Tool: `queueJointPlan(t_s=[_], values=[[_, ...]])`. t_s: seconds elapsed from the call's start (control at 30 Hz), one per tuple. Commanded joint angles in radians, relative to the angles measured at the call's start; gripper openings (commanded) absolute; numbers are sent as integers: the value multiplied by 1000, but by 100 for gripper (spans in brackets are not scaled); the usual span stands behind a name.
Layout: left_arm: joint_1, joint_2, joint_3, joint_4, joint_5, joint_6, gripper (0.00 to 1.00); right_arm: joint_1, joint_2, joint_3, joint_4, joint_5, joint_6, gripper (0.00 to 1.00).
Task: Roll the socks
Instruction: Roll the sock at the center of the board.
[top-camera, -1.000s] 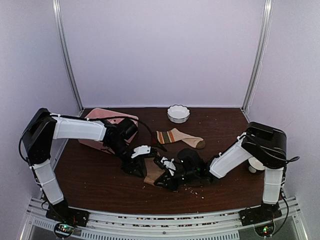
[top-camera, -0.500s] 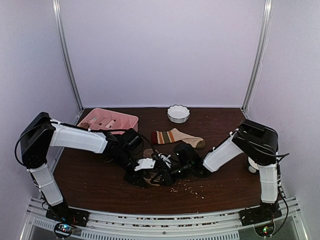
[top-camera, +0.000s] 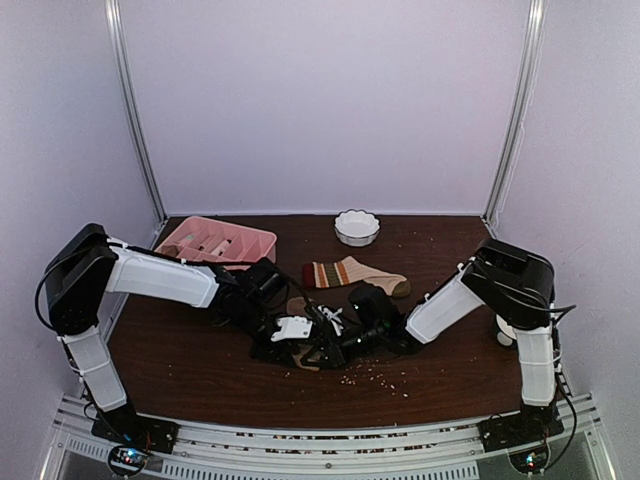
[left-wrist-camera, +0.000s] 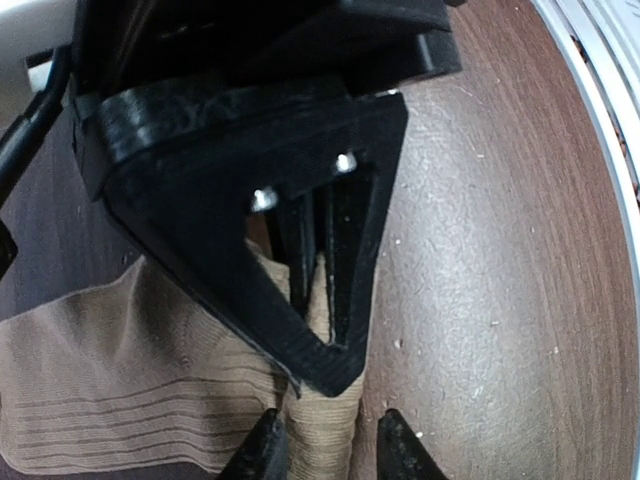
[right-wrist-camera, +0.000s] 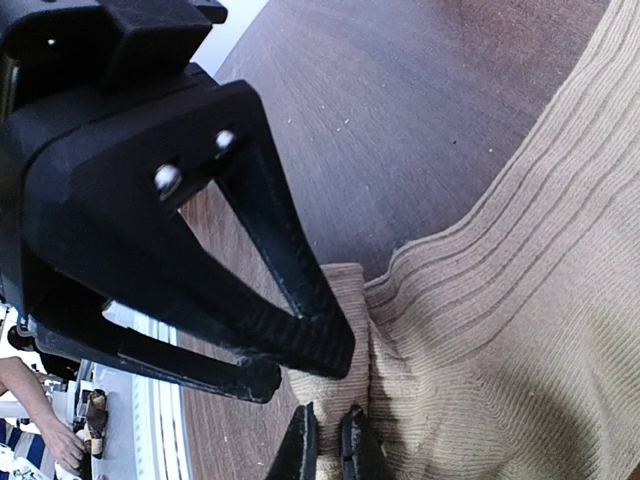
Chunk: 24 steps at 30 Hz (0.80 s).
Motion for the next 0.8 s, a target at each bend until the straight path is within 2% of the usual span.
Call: queueJointPlan(t_s=[0.0, 0.07, 0.17, 0.27, 0.33, 0.4, 0.47, 0.53, 0.57, 0.6, 0.63, 0.77], values=[[-10, 13, -14, -12, 34, 10, 30, -4, 126, -83, -293, 65, 44, 0], [-10, 27, -11, -10, 19, 9, 27, -3, 124, -90, -282, 60, 46, 0], [-10, 57, 9, -22, 3, 3, 15, -3, 120, -100, -276, 57, 51, 2], [-10, 78, 29, -43, 20, -7, 5, -3, 102, -124, -244, 63, 65, 8], [-5, 101, 49, -66, 21, -18, 0, -4, 75, -152, -209, 79, 74, 19], [9, 125, 74, -99, 43, -30, 0, -2, 41, -181, -166, 92, 78, 36], [34, 157, 107, -137, 83, -57, 0, -2, 0, -226, -96, 110, 82, 45], [57, 192, 153, -195, 130, -77, 0, -1, -52, -277, -57, 154, 63, 49], [66, 210, 175, -224, 153, -79, 0, 1, -65, -296, -56, 176, 39, 70], [75, 228, 194, -254, 174, -82, 0, 3, -100, -321, -49, 201, 16, 97], [83, 241, 210, -274, 196, -86, 0, 5, -132, -352, -27, 226, -5, 100], [103, 290, 266, -357, 289, -99, 0, 7, -277, -459, -2, 398, -93, 100]])
